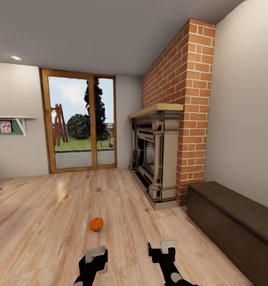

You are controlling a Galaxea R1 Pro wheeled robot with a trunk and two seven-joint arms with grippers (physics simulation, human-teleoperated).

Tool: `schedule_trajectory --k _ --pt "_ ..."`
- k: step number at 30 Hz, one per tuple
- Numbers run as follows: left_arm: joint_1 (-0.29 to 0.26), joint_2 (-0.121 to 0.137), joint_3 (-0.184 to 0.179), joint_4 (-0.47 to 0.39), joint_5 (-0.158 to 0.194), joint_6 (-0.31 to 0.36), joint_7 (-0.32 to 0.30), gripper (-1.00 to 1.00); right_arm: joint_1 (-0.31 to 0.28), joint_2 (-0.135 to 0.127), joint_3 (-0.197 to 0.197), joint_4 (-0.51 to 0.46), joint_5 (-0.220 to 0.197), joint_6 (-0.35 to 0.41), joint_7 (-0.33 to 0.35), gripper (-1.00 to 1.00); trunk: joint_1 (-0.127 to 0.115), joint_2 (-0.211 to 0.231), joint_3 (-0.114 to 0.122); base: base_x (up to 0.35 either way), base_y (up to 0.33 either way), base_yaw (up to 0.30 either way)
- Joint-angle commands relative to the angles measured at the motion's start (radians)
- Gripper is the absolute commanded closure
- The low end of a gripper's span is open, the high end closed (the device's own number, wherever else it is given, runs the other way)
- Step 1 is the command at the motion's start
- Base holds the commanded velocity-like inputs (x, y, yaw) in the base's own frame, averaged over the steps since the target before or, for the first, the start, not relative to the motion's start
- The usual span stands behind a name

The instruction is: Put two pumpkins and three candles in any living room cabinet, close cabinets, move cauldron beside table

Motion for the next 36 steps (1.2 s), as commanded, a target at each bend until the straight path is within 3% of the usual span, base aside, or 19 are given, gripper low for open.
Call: schedule_trajectory --k 1,17,36 --pt "-0.001 0.001 -0.009 -0.001 0.007 -0.004 0.008 -1.0 -0.001 0.0 0.008 0.0 -0.004 -0.002 -0.006 -1.0 0.0 -0.001 -0.001 0.0 0.0 -0.222" --pt "-0.001 0.0 -0.008 -0.001 0.008 -0.004 0.008 -1.0 -0.001 0.0 0.008 0.0 -0.005 -0.003 -0.006 -1.0 0.0 -0.001 0.0 0.014 0.0 -0.023" --pt "-0.001 0.001 -0.008 -0.001 0.007 -0.004 0.008 -1.0 -0.001 -0.001 0.008 0.0 -0.004 -0.004 -0.006 -1.0 0.0 -0.001 0.0 0.288 0.093 0.0"
